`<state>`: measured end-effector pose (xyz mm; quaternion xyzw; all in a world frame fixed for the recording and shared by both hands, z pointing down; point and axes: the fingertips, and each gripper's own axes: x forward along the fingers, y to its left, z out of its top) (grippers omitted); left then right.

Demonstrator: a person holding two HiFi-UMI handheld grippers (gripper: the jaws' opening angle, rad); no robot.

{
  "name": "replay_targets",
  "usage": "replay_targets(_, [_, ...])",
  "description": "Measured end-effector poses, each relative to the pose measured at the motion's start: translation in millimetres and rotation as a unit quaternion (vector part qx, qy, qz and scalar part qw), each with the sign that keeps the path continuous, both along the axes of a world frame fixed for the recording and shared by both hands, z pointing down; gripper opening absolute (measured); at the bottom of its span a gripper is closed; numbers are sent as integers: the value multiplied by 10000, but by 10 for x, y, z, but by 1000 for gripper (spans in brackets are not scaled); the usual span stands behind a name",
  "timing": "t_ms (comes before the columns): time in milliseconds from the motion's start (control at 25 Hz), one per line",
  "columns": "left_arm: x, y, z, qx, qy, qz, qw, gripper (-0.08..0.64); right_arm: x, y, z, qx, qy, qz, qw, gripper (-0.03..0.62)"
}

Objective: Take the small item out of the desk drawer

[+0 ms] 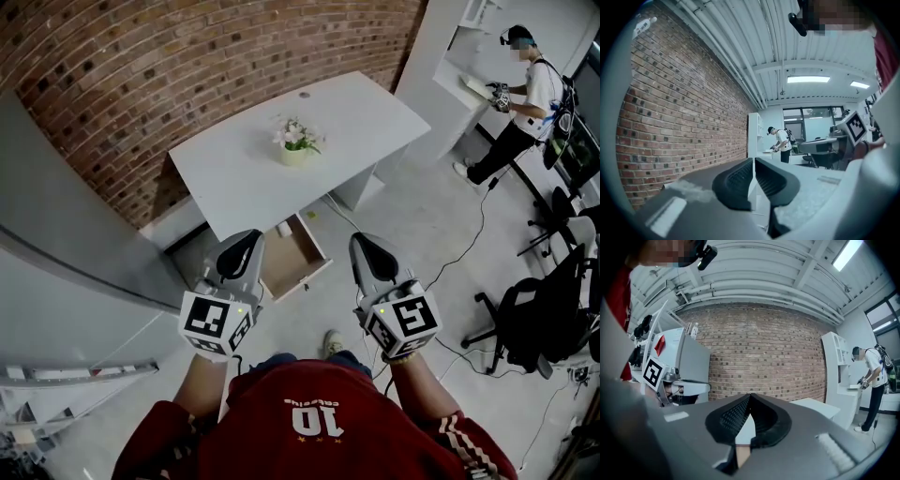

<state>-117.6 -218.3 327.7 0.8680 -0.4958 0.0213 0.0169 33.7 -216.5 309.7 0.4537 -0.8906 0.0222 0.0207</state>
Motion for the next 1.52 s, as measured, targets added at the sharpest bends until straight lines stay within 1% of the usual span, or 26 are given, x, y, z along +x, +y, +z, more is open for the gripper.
replay_targets(80, [-25,25,25,-15,23,36,10000,15,-37,42,44,-86,106,102,9999,2])
replay_targets(160, [-23,35,63,-34,-1,117,9999,19,-45,70,60,-165,104,244,9995,2])
replay_targets(240, [-19,7,115,-123,73,169,9998,43,-38,64,88,-207,95,323,9992,2])
replay_targets(360, [0,-48,161,-220,237,92,9994,72,-24,22,162,-185,128,204,9995,2])
replay_targets(440, [70,-105,207,-252,216,75,9994,105,24,-52,175,-143,143,147,9997,2])
replay_targets(520, [165,-172,294,-331,171,92,9993,135,98,-158,165,-130,135,191,9996,2])
replay_targets(680, [339,-323,439,-451,105,49,9989,173,225,-365,163,-1,16,71,10000,2])
replay_targets(880, [548,-546,668,-619,191,-16,9979,192,399,-614,177,97,-33,-20,9999,2])
replay_targets(1040, [596,-695,882,-697,261,-123,9972,193,525,-718,270,-24,196,196,9996,2])
replay_targets(1160, [594,-764,1046,-770,291,-231,9963,195,581,-724,344,-113,124,340,9993,2])
replay_targets(1320, [650,-893,1335,-982,257,-214,9946,193,677,-766,423,-171,65,470,9987,2])
replay_targets(1520, [713,-1042,1763,-1272,252,-201,9914,195,744,-808,591,-314,109,562,9979,2])
